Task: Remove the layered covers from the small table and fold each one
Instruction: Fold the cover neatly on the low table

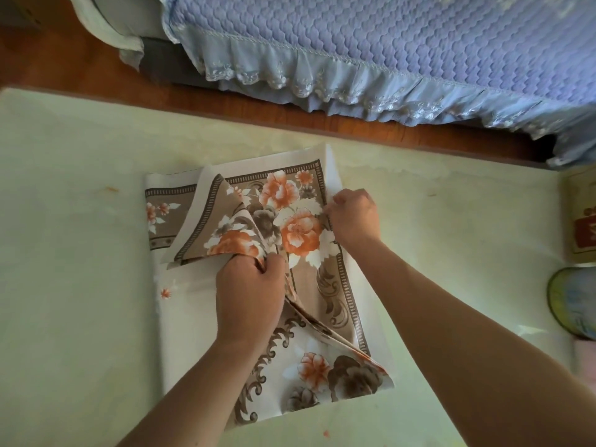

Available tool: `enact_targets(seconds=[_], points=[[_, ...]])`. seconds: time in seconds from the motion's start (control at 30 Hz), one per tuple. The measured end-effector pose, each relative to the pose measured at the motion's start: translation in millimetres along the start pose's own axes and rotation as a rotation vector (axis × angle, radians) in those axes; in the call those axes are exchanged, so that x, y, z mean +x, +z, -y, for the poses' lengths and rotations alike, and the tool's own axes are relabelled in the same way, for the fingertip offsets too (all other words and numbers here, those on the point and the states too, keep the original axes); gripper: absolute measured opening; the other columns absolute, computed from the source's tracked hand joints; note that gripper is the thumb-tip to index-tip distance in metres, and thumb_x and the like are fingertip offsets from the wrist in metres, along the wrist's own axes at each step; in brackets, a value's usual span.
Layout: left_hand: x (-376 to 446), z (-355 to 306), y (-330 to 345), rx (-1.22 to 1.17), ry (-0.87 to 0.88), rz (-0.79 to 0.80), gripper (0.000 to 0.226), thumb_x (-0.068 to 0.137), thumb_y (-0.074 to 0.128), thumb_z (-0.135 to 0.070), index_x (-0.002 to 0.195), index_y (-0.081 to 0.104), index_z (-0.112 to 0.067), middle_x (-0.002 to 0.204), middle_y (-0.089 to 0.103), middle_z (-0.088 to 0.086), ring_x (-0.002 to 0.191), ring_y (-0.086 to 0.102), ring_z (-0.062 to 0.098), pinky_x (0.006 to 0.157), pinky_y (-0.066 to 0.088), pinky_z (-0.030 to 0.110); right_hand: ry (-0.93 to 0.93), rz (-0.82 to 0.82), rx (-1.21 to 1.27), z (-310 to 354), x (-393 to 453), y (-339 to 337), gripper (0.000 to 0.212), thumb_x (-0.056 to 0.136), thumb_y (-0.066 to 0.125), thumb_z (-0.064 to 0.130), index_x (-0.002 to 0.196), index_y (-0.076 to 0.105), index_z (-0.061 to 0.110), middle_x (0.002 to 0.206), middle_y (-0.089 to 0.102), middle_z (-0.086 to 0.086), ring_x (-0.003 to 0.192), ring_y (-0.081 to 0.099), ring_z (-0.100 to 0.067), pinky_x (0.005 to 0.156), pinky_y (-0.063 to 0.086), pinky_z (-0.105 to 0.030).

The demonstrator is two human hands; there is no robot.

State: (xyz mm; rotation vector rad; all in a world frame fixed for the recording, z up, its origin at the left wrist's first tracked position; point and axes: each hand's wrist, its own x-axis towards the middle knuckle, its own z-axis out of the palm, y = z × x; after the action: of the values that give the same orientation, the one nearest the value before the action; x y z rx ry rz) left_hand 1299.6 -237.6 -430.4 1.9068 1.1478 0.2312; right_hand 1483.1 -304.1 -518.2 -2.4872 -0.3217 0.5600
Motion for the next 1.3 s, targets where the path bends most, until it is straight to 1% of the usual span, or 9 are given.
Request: enact_targets(seconds=[0.07, 0.17, 0.3, 0.43, 0.67, 0.83, 1.07, 1.2, 1.3], points=[[0.4, 5.3, -3.5, -0.029, -0.041, 0.007, 0.048, 0.092, 0.056, -0.007, 0.053, 0.029, -0.014, 0.041, 0.028, -0.009, 0.036, 0.028, 0.012, 0.037, 0.021, 0.019, -0.217, 0.004, -0.068, 0.1, -7.3, 5.2, 0.016, 0.091, 0.061, 0.012, 0.101, 0.073, 0.01, 0.118, 0.063, -0.007, 0.11, 0.051, -0.029, 0.086, 0.047, -0.037], [5.7, 6.0, -6.9, -0.075, -0.078, 0.045, 0.042, 0.09, 0.056, -0.005, 0.058, 0.03, -0.013, 0.045, 0.03, -0.007, 0.039, 0.027, 0.011, 0.038, 0.021, 0.019, -0.341, -0.054, -0.16, 0.1, -18.8, 11.7, 0.016, 0.088, 0.057, 0.015, 0.095, 0.072, 0.014, 0.11, 0.068, 0.0, 0.111, 0.05, -0.027, 0.096, 0.036, -0.041], [14.5, 2.1, -3.7, -0.083, -0.187, 0.093, 0.044, 0.09, 0.055, -0.01, 0.06, 0.024, -0.018, 0.042, 0.028, -0.009, 0.041, 0.025, 0.012, 0.041, 0.024, 0.024, -0.066, -0.069, -0.093, -1.4, -19.4, 6.7, 0.025, 0.094, 0.045, 0.013, 0.109, 0.064, 0.006, 0.11, 0.059, -0.01, 0.105, 0.049, -0.032, 0.089, 0.037, -0.039], [15.0, -0.1, 0.3, -0.092, -0.215, 0.103, 0.045, 0.091, 0.056, -0.012, 0.059, 0.024, -0.018, 0.042, 0.027, -0.009, 0.04, 0.025, 0.014, 0.04, 0.024, 0.026, 0.167, 0.009, -0.006, -6.0, -3.8, -4.1, 0.026, 0.091, 0.051, 0.019, 0.11, 0.061, 0.005, 0.112, 0.052, -0.01, 0.097, 0.054, -0.033, 0.081, 0.043, -0.035], [12.8, 0.6, 0.0, -0.123, -0.191, 0.092, 0.04, 0.091, 0.055, -0.01, 0.062, 0.029, -0.016, 0.042, 0.033, -0.009, 0.039, 0.029, 0.012, 0.042, 0.029, 0.028, 0.241, 0.105, -0.104, -6.5, 1.5, -8.6, 0.02, 0.085, 0.062, 0.021, 0.102, 0.064, 0.009, 0.096, 0.065, -0.012, 0.09, 0.063, -0.035, 0.071, 0.049, -0.033], [8.1, 2.8, 2.0, -0.095, 0.015, 0.045, 0.046, 0.093, 0.059, -0.007, 0.06, 0.028, -0.015, 0.045, 0.032, -0.009, 0.041, 0.03, 0.012, 0.041, 0.026, 0.019, 0.196, 0.006, -0.038, -14.3, -6.6, -0.2, 0.008, 0.089, 0.061, 0.023, 0.088, 0.068, 0.02, 0.085, 0.067, -0.006, 0.084, 0.063, -0.033, 0.066, 0.047, -0.03], [7.4, 0.1, 31.6, 0.022, 0.355, 0.011, 0.041, 0.093, 0.052, -0.023, 0.055, 0.037, -0.023, 0.052, 0.042, -0.007, 0.051, 0.046, 0.017, 0.063, 0.042, 0.035, 0.27, 0.09, -0.006, -11.3, 2.9, -7.1, 0.014, 0.085, 0.069, 0.031, 0.085, 0.069, 0.017, 0.085, 0.067, -0.004, 0.084, 0.063, -0.028, 0.066, 0.044, -0.028], [45.7, 4.8, 62.2, 0.244, 0.32, 0.353, 0.035, 0.101, 0.032, -0.05, 0.092, 0.058, -0.028, 0.106, 0.06, -0.003, 0.103, 0.057, 0.021, 0.094, 0.048, 0.045, 0.258, 0.136, -0.011, -16.6, 13.1, -15.6, 0.023, 0.081, 0.075, 0.038, 0.086, 0.068, 0.016, 0.081, 0.065, -0.001, 0.076, 0.062, -0.02, 0.062, 0.043, -0.026], [65.0, 26.4, 67.2, 0.756, 0.361, 0.475, 0.048, 0.102, 0.041, -0.045, 0.147, 0.04, -0.031, 0.149, 0.038, -0.002, 0.139, 0.035, 0.023, 0.108, 0.04, 0.051, 0.229, 0.166, -0.019, -21.3, 20.5, -20.1, 0.018, 0.085, 0.069, 0.031, 0.087, 0.07, 0.013, 0.076, 0.061, 0.001, 0.065, 0.053, -0.01, 0.061, 0.045, -0.025]])
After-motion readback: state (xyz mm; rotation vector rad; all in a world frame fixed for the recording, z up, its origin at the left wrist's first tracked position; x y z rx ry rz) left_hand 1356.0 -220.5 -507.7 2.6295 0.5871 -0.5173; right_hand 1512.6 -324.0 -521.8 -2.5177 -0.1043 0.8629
